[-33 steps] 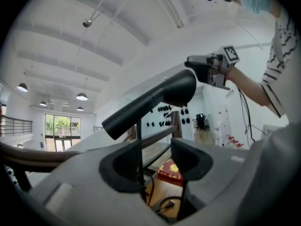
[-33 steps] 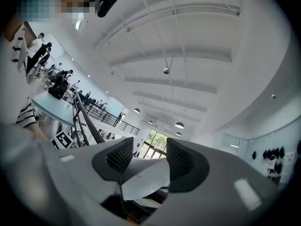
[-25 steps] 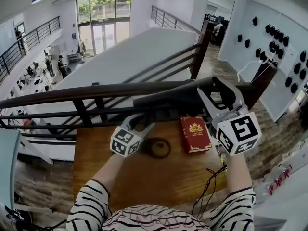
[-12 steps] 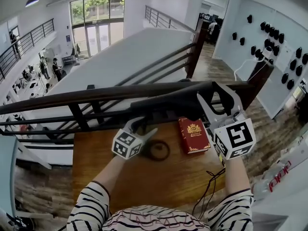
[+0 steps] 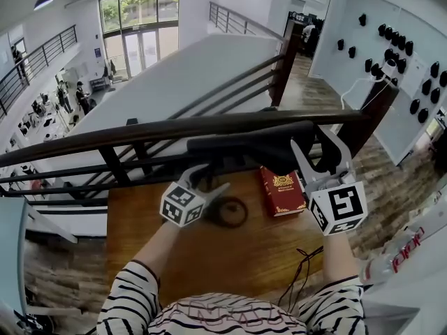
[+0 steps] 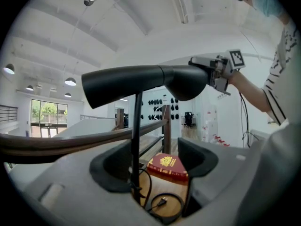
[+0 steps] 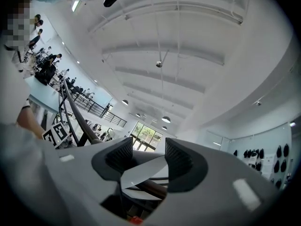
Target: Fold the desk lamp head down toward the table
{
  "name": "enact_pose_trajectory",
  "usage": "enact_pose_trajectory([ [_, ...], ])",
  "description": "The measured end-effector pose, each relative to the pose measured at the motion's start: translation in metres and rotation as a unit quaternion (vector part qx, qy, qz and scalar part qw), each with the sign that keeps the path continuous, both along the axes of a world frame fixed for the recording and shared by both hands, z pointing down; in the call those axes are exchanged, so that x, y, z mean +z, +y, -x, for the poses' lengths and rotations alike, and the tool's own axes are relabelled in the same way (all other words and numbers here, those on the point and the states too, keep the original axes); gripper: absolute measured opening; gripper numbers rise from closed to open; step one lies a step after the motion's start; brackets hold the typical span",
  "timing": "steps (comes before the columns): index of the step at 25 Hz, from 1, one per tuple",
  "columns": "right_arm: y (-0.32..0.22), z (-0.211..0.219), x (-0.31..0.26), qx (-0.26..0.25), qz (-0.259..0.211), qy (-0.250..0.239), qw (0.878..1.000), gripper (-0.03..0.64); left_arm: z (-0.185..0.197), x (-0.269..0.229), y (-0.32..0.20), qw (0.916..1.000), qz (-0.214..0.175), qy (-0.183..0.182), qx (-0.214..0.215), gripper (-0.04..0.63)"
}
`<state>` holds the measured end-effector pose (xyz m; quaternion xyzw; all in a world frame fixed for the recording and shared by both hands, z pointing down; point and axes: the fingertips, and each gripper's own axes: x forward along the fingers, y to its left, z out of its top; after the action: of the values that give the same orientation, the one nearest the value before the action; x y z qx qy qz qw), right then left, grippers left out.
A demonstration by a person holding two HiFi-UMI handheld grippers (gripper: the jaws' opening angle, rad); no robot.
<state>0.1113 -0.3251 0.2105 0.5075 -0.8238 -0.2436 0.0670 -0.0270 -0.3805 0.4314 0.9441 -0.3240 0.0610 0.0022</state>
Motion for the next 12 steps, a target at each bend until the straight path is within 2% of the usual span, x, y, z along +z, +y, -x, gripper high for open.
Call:
enact_pose_trajectory([
  [7,0.001,-0.014,0.024,0.022,0.023,-0.013,0.999,0.216,-0.003,0.001,0.002,1.0000,0.002,-0.001,0.002,0.307],
  [12,0.004,-0.025,0.052,0.039,0.051,-0.052,0.997,0.216,-0.004,0.002,0.006,1.0000,0.003,0.002,0.003,0.323],
])
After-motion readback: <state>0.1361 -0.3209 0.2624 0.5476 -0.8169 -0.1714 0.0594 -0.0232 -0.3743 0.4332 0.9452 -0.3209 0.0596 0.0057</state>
